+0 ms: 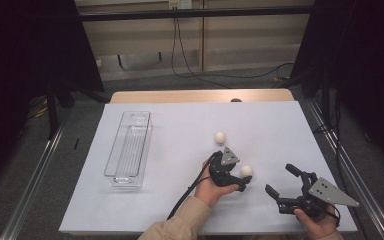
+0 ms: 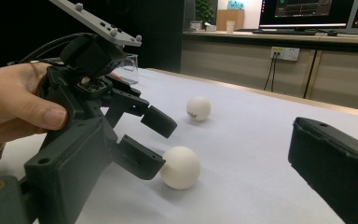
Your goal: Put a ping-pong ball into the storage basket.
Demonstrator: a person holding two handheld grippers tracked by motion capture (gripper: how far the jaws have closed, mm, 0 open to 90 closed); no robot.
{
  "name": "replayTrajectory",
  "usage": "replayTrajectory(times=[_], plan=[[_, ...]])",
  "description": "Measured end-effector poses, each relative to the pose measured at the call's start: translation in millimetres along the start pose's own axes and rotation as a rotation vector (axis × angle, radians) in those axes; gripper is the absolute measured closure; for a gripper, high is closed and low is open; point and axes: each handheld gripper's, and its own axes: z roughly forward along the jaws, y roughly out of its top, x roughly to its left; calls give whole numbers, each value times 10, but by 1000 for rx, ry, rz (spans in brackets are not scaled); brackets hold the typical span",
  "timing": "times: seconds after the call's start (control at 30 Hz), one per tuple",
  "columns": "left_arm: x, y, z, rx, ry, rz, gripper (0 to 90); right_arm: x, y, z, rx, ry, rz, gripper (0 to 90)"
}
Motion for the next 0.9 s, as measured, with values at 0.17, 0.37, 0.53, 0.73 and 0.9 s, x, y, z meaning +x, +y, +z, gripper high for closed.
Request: replayTrajectory(times=[0.17, 0.37, 0.53, 0.73, 0.9], plan=[[-6, 21, 32, 12, -13, 4, 158, -3, -1, 1, -1, 0, 0, 42], [-5, 35, 70, 35, -14, 4, 194, -6, 0, -3, -1, -1, 3, 42], [-20, 49, 97, 44, -15, 5, 211, -6, -1, -2, -1, 0, 0, 42], [-15, 55, 126, 55, -15, 6, 236, -9, -1, -3, -1, 0, 2, 42], [-23, 63, 145, 63, -12, 14, 255, -10, -1, -2, 0, 0, 2, 42]])
